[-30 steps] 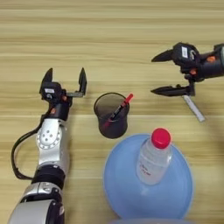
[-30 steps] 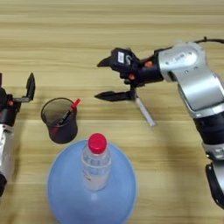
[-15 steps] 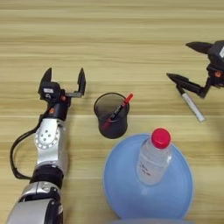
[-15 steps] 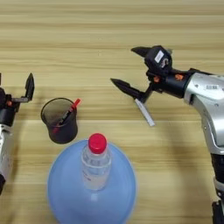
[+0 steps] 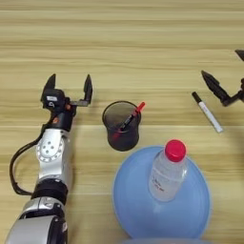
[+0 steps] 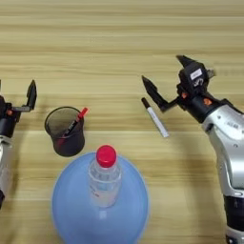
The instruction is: Move the objects on the table
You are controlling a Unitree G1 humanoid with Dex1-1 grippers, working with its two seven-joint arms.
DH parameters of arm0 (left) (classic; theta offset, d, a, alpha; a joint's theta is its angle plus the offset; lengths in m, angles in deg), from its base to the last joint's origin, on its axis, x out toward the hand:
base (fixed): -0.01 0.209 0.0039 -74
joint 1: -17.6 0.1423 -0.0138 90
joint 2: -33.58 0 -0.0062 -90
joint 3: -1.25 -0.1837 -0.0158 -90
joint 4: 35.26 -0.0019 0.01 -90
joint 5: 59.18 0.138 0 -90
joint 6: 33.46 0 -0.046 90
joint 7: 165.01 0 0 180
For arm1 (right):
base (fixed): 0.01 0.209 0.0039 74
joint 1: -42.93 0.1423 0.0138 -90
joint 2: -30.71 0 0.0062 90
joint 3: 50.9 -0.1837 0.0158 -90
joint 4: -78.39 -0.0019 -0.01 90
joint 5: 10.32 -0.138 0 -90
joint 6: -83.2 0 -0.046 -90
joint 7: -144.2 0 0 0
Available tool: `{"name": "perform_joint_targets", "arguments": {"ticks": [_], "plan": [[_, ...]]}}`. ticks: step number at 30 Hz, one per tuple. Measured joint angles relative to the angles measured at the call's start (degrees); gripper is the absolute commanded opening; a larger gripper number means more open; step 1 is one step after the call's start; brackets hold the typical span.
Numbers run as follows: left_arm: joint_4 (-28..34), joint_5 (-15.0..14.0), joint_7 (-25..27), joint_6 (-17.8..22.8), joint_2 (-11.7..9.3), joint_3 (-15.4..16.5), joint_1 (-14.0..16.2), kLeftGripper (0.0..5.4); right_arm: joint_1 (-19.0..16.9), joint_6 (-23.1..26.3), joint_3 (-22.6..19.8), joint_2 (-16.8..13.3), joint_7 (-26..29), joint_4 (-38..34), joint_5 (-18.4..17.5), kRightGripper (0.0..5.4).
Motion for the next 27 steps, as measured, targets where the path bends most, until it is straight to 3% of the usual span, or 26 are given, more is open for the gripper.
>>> {"name": "perform_joint_targets", "arguments": {"ticks": [10, 20, 27], "plan": [[-0.4, 0.0, 0.3, 0.0, -0.1, 0.5, -0.3, 5.40, -4.3, -6.7, 3.5, 3.8, -3.6, 11.1, 3.3, 5.37], [-0.4, 0.0, 0.7, 0.0, -0.1, 0.7, -0.3, 5.40, -7.1, -8.0, 1.6, 2.8, -2.7, 16.6, 2.0, 5.37], [-0.4, 0.0, 0.8, 0.0, -0.1, 0.8, -0.4, 5.40, -10.4, -7.8, 1.7, 1.6, 0.1, 17.9, 1.7, 4.71]]}}
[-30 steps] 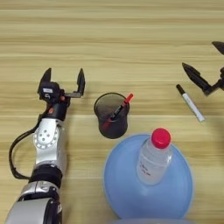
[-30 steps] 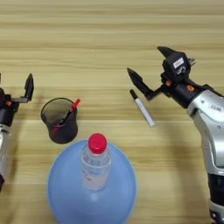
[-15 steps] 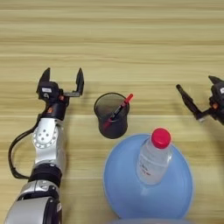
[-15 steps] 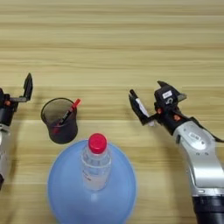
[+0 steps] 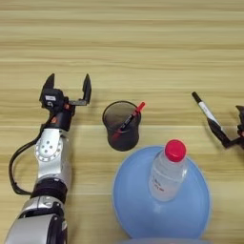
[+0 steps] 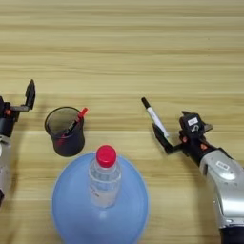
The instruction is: Move the objects on the table
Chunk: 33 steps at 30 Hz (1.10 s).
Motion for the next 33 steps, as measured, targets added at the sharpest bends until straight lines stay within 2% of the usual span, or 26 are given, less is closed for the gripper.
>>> {"name": "perform_joint_targets", "arguments": {"ticks": [3, 13, 19, 28, 33], "plan": [[-0.2, 0.0, 0.0, 0.0, 0.0, 0.0, -0.2, 5.40, -1.0, 0.5, 0.3, 0.0, 1.3, 0.5, -0.6, 4.34], [-0.9, 0.0, 0.3, 0.0, 0.0, 0.3, -0.6, 5.40, -0.8, 1.3, 0.6, 0.0, 2.0, 3.9, -1.0, 3.21], [-1.3, 0.0, 0.4, 0.0, 0.0, 0.5, -0.7, 5.40, 0.7, 1.0, 0.7, 0.1, 1.3, 5.6, -0.7, 2.67], [-1.7, 0.0, 0.4, 0.0, -0.1, 0.6, -0.9, 5.40, 3.6, 0.0, 1.6, 0.8, 0.8, 8.9, -0.5, 1.51], [-1.8, 0.0, 0.4, 0.0, -0.1, 0.6, -0.9, 5.40, 3.8, 0.0, 1.8, 0.8, 0.8, 9.2, -0.5, 0.89]]}}
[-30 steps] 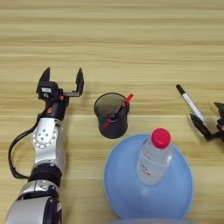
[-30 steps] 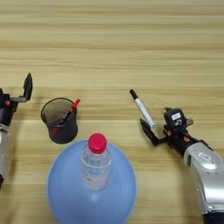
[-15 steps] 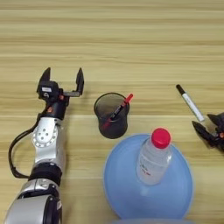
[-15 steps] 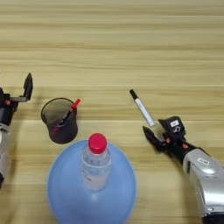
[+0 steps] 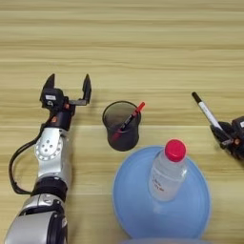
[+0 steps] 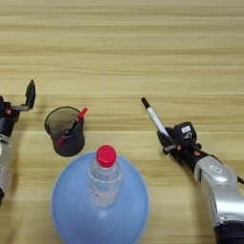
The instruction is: Move the objects on the table
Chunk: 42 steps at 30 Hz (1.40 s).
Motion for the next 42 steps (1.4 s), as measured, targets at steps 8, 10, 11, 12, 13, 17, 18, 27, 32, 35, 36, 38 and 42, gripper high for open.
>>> {"name": "perform_joint_targets", "arguments": {"ticks": [8, 10, 11, 12, 13, 17, 18, 27, 32, 35, 36, 38, 42], "plan": [[-0.1, 0.0, 0.0, 0.0, 0.0, 0.0, 0.0, 5.40, 0.2, 0.0, 0.0, 0.0, 0.0, 0.1, 0.0, 0.76], [-0.2, 0.0, 0.0, 0.0, 0.0, 0.0, -0.1, 5.40, 0.2, 0.0, 0.0, -0.1, 0.0, 0.1, 0.0, 0.76], [-0.2, 0.0, 0.0, 0.0, 0.0, 0.0, -0.1, 5.40, 0.2, 0.0, 0.0, -0.1, 0.0, 0.1, 0.0, 0.76], [-0.2, 0.0, 0.0, 0.0, 0.0, 0.0, -0.1, 5.40, 0.2, 0.0, 0.0, -0.1, 0.0, 0.1, 0.0, 0.76], [-0.2, 0.0, 0.0, 0.0, 0.0, 0.0, -0.1, 5.40, 0.2, 0.0, 0.0, -0.2, 0.0, 0.1, 0.0, 0.76], [-0.3, 0.0, 0.0, 0.0, 0.0, 0.0, -0.1, 5.40, 0.2, 0.0, -0.2, -0.5, 0.0, 0.1, 0.0, 0.76], [-0.3, 0.0, 0.0, 0.0, 0.0, 0.0, -0.1, 5.40, 0.3, 0.0, -0.2, -0.5, 0.0, 0.0, 0.0, 0.76], [-0.6, 0.0, 0.0, 0.0, 0.0, 0.1, -0.4, 5.40, 2.1, -6.6, -0.8, -0.5, -0.2, -1.2, 0.0, 0.76], [-0.9, 0.0, 0.1, 0.0, -0.1, 0.1, -0.4, 5.40, 2.4, -11.5, -0.8, 0.9, 0.2, -1.5, -1.0, 0.76], [-0.9, 0.0, 0.3, 0.0, -0.1, 0.2, -0.4, 5.40, 2.5, -14.2, -0.7, 2.0, 0.8, -2.3, -1.9, 0.76], [-0.9, 0.0, 0.4, 0.0, -0.1, 0.2, -0.4, 5.40, 2.5, -15.0, -0.7, 2.1, 1.1, -2.6, -2.2, 0.76], [-0.9, 0.0, 0.5, 0.0, -0.1, 0.2, -0.4, 5.40, 2.6, -16.0, -0.6, 2.6, 1.4, -2.9, -2.9, 0.76], [-0.9, -0.1, 0.8, 0.0, -0.1, 0.3, -0.4, 5.40, 2.6, -19.3, -0.1, 4.4, 1.8, -4.0, -3.6, 0.76]]}}
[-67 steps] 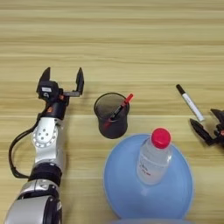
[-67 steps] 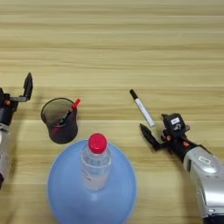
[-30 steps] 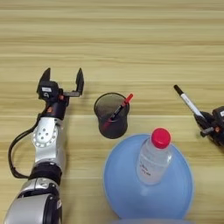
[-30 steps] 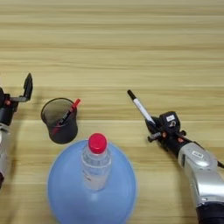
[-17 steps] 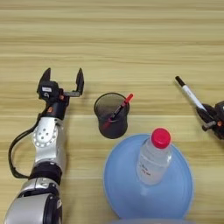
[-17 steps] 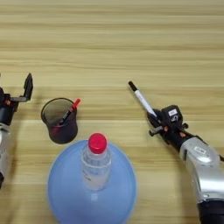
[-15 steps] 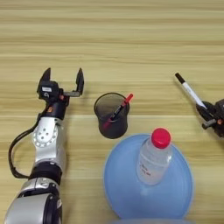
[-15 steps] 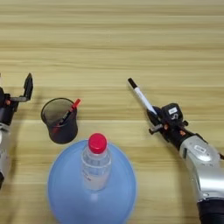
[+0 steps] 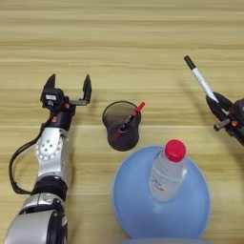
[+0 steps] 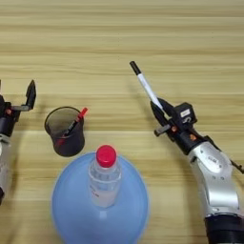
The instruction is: Move the objects on the table
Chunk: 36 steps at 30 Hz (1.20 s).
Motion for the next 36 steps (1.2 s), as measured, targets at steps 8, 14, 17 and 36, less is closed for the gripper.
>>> {"name": "perform_joint_targets", "arguments": {"ticks": [8, 14, 17, 36], "plan": [[0.0, -1.9, 1.0, 0.1, -0.1, 0.3, 0.0, 5.40, 0.0, -3.7, 0.7, 1.0, 1.2, -1.3, -1.2, 0.76], [1.2, -4.3, 3.3, 1.0, -0.2, 0.8, 0.0, 5.40, -0.2, -5.0, 1.2, 1.7, 2.4, -2.9, -2.2, 0.76], [1.7, -4.5, 3.9, 1.2, -0.2, 1.1, 0.0, 5.40, -0.2, -5.8, 1.5, 2.0, 3.5, -3.5, -3.3, 0.76], [12.6, -10.1, 12.1, 7.9, -0.1, -0.2, 1.7, 5.40, -0.3, -7.2, 4.0, 2.4, 8.4, -7.0, -6.6, 0.76]]}}
